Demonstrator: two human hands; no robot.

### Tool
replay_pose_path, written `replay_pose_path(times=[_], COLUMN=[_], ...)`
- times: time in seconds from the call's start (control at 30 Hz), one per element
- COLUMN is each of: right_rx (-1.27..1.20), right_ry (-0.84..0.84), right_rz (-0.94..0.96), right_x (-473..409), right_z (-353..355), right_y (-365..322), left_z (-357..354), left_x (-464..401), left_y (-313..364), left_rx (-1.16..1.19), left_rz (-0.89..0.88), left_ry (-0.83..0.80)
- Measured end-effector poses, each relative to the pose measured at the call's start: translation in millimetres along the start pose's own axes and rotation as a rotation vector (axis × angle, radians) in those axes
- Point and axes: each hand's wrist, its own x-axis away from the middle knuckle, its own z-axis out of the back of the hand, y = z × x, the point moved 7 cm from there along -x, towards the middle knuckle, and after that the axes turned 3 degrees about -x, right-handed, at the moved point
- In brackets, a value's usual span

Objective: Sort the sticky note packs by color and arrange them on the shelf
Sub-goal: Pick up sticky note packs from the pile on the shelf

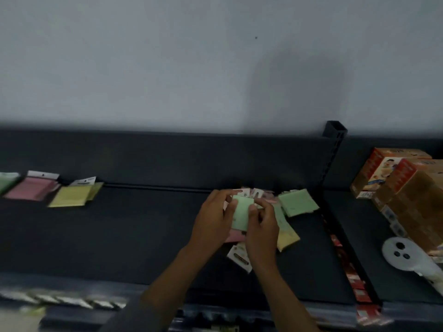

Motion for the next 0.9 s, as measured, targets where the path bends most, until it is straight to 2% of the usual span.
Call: replay_pose_path(times=[0.43,0.63,0.9], right_rx=[0.013,-0.001,-0.040], right_ry=[-0.195,-0.312,-0.483], right_rz=[-0.018,0.030,0.002], right_x=[50,96,181], right_z=[-153,-242,-367], right_y=[-11,-29,-53], left_z=[125,211,338], left_x=[29,55,114], left_y=[-100,-156,-222], left_rx=[0.002,-0.041,-0.168], left_rz=[0.147,0.221,0.316], left_ry=[0.144,0.261,0.405])
